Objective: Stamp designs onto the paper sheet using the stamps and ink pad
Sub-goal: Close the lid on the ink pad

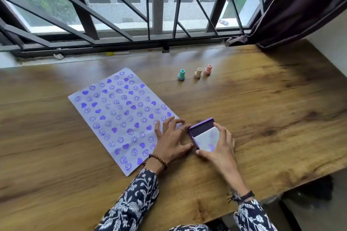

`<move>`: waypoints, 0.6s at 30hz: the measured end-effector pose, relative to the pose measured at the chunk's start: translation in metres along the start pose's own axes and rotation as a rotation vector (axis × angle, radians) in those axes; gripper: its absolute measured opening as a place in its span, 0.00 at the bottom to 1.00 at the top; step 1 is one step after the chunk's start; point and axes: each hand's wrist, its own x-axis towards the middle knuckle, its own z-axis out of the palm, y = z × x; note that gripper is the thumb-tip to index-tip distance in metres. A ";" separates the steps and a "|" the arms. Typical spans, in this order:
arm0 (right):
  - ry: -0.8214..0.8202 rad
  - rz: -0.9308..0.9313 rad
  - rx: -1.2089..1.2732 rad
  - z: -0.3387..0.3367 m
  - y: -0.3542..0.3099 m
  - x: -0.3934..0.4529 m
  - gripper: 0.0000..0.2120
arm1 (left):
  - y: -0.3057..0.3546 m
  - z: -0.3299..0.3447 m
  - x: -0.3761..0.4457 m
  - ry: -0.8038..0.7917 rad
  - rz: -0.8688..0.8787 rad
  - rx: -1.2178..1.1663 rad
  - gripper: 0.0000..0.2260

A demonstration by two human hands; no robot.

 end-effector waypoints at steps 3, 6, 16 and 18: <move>-0.005 0.015 -0.015 0.003 0.001 0.002 0.47 | -0.002 0.002 0.000 0.008 0.006 0.016 0.25; 0.003 0.015 -0.032 0.005 -0.002 0.006 0.49 | -0.002 0.003 0.000 0.009 0.010 0.019 0.25; 0.042 0.005 -0.082 0.013 -0.010 0.020 0.53 | -0.002 0.000 0.001 0.011 0.003 -0.019 0.22; 0.071 0.021 -0.077 0.014 -0.008 0.019 0.52 | -0.002 0.001 0.001 0.012 -0.001 -0.012 0.24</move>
